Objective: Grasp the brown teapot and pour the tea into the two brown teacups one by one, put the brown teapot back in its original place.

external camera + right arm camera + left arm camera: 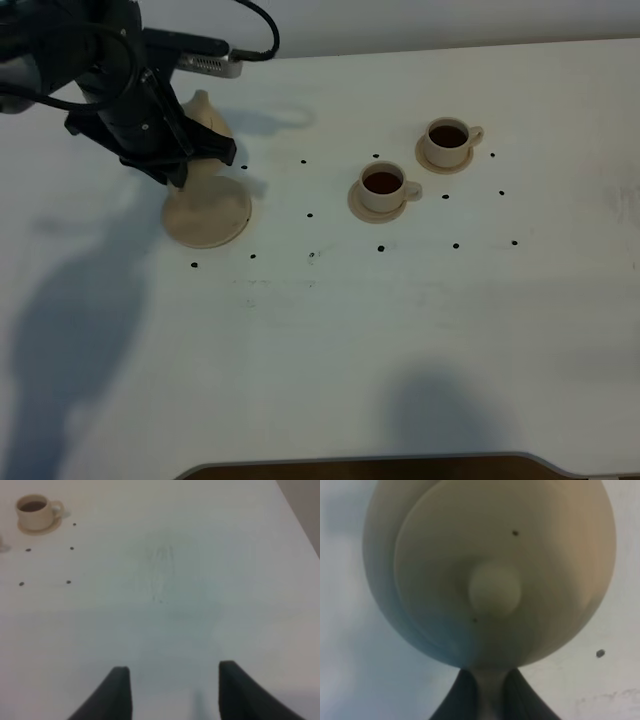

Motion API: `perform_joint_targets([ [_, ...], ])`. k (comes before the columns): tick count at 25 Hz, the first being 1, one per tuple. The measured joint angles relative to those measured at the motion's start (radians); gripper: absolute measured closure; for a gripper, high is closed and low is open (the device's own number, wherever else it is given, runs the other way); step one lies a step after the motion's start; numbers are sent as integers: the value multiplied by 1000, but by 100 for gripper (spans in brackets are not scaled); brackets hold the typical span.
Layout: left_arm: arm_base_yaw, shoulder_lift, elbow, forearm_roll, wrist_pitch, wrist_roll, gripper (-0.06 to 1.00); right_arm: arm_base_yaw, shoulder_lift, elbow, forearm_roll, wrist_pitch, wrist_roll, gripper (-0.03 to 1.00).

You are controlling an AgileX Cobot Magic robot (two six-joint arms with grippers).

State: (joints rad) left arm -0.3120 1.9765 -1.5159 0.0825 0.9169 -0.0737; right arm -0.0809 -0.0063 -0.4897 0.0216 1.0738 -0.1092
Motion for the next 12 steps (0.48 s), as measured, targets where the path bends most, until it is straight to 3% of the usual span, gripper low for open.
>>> perform_joint_targets([
  [12,19,90,0,-107,-8,-30,82,0,0,0,0,0,0,57],
])
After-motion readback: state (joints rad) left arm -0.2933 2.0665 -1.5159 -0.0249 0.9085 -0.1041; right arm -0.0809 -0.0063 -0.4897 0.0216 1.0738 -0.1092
